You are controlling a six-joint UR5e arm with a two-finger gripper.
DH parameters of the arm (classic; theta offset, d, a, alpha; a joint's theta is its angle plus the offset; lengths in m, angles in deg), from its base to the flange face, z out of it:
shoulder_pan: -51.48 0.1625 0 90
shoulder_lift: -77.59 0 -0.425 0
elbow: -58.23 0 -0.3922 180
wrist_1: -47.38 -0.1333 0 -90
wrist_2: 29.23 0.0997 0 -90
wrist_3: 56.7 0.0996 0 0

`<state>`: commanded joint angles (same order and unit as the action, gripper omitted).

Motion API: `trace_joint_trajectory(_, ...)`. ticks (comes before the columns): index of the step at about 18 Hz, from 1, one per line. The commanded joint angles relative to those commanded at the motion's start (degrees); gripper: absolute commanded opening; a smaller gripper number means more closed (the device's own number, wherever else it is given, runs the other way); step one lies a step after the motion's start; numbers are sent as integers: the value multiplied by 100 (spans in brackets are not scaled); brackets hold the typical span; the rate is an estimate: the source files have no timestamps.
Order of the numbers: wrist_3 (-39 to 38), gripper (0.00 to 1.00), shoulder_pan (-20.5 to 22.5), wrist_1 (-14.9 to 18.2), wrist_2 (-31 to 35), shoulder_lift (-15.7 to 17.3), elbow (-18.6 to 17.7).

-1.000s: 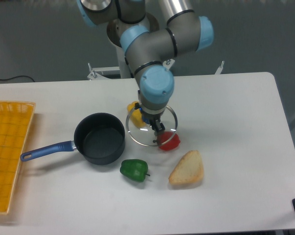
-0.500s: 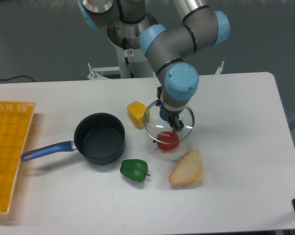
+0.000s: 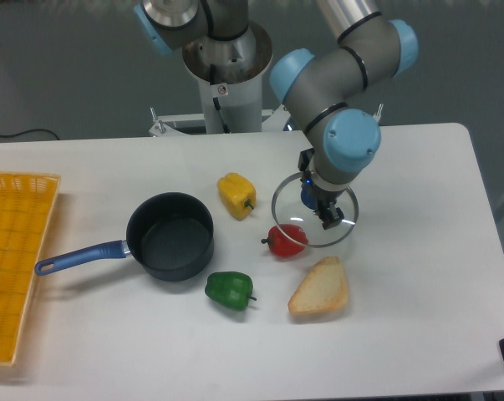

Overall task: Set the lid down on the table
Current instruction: 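Lower the held glass lid onto the open table beside the bread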

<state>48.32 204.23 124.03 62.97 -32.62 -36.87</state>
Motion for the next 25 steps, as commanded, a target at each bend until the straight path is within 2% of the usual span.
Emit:
trace_joint_trajectory(13,721,47,483,-238,219,-211,-26)
trace_joint_trajectory(17,774,47,572,-404,229,-282,-97)
trace_joint_trajectory(25,809,47,625,-518,229,-431,-158)
